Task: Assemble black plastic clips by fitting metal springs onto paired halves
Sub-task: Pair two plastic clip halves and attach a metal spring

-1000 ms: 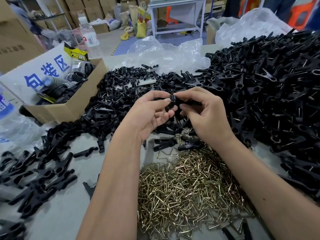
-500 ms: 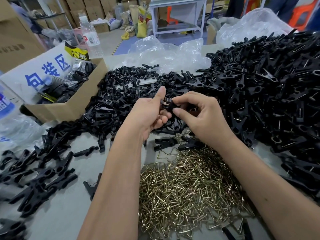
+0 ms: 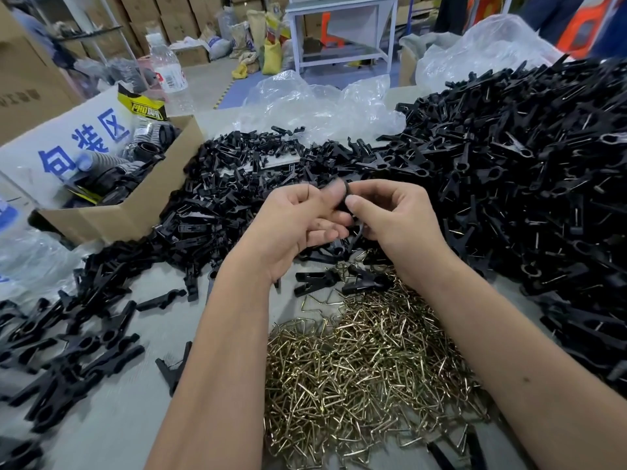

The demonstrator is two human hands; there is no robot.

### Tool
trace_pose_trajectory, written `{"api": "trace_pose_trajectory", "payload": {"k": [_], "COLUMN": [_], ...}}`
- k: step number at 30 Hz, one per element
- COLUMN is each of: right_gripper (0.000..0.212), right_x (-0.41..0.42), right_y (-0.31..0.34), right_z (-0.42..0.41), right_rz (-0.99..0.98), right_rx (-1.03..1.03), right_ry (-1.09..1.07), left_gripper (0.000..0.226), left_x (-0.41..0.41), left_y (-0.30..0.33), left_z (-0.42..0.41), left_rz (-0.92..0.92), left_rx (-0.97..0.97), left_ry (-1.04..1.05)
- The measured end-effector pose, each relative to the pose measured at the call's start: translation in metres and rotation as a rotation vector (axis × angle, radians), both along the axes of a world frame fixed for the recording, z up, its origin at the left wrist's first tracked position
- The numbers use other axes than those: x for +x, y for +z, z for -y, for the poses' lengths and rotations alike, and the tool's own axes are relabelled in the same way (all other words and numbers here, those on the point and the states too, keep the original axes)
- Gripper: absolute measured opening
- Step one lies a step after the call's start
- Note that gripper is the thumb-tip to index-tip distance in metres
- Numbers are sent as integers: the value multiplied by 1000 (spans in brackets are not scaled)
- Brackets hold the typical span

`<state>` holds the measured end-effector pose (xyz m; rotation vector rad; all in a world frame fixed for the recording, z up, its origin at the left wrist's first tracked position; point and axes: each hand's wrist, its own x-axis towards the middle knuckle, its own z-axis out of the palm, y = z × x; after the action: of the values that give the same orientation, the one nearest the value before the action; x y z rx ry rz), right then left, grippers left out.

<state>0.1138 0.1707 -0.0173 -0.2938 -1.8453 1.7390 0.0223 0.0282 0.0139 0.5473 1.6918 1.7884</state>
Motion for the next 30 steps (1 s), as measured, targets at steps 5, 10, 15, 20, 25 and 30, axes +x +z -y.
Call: {"api": "trace_pose_trajectory", "payload": {"k": [5,10,15,20,25,30], "right_gripper": [14,16,16,17,17,20], "right_x": [-2,-2,2,3,3,3], "right_y": [-3,-2,2,4,5,4], "right_z": [-3,-5,-7,-5,-5,-8], "right_rz": [26,39,60,88,83,47], "right_rx": [20,97,224,302,330,250], "right_ry": [-5,0,12,0,-6,9], "left_gripper": [2,3,4,3,19,24], "left_x": [-3,-4,-5,-5,-2,-3], "left_y": [-5,-6,-7,-8,-8,-10], "left_z": [5,8,8,8,4,6], "left_rz": [-44,-60,-78,-45,-29,-103], "left_rx": [-31,-54,-71,-39,1,88], "left_ry": [14,-6,-4,-4,15,97]}}
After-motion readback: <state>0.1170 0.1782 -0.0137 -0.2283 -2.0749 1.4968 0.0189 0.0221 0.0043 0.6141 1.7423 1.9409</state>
